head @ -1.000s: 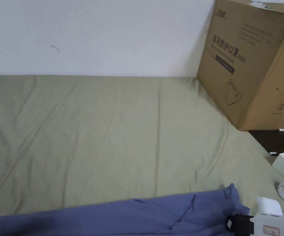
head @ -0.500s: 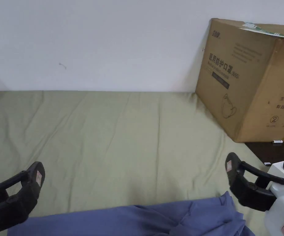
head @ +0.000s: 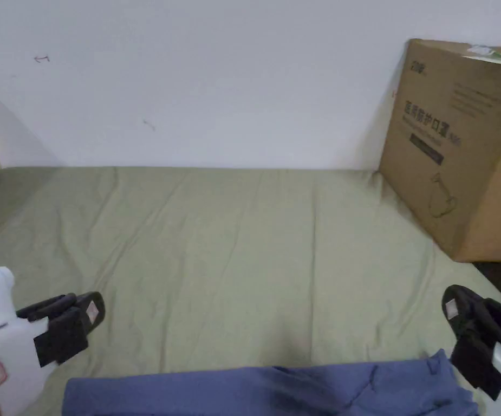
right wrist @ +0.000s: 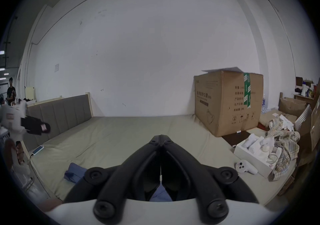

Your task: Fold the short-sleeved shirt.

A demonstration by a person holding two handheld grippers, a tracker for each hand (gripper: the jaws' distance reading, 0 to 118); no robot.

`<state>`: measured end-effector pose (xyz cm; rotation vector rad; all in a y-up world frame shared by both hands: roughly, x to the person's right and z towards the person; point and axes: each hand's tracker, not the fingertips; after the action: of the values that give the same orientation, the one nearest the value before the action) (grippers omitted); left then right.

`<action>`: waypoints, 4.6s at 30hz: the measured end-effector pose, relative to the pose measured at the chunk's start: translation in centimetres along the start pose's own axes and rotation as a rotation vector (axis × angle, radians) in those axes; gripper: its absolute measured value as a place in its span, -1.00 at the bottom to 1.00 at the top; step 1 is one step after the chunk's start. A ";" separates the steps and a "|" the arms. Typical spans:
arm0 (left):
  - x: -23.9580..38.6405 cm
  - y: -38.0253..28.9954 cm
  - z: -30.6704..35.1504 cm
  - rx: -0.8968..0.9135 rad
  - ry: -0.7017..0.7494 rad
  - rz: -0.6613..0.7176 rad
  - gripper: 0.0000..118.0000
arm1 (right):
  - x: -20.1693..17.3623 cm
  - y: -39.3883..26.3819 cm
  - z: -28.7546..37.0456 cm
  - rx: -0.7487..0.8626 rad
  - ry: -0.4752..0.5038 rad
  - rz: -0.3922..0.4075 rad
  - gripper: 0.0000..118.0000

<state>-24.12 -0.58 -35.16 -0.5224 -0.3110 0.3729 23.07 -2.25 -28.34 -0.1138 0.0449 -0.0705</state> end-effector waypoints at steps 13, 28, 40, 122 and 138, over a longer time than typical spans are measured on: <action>-23.6 -8.5 -10.9 -0.431 -0.174 0.709 0.99 | -1.3 -3.1 -4.1 -0.302 0.050 -0.017 -1.00; -22.1 -13.6 -19.1 -0.435 -0.255 0.680 -0.81 | -4.5 -3.8 -7.5 -0.427 0.161 -0.091 -1.00; -7.6 -5.1 -7.0 -0.307 0.329 -0.063 -0.79 | -1.9 -3.9 -6.4 -0.478 0.378 -0.417 -1.00; -5.0 -5.3 -10.3 -0.472 0.436 -0.134 -0.83 | 1.6 -5.0 -5.6 -0.563 0.325 -0.447 -1.00; 8.8 -11.5 -28.1 -0.692 -0.166 0.210 0.44 | 6.5 -5.9 -2.4 -0.519 0.309 -0.525 -1.00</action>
<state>-2.68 -18.01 -50.42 -1.2126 -0.5523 0.5138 29.02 -8.79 -30.31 -0.6327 0.3424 -0.6020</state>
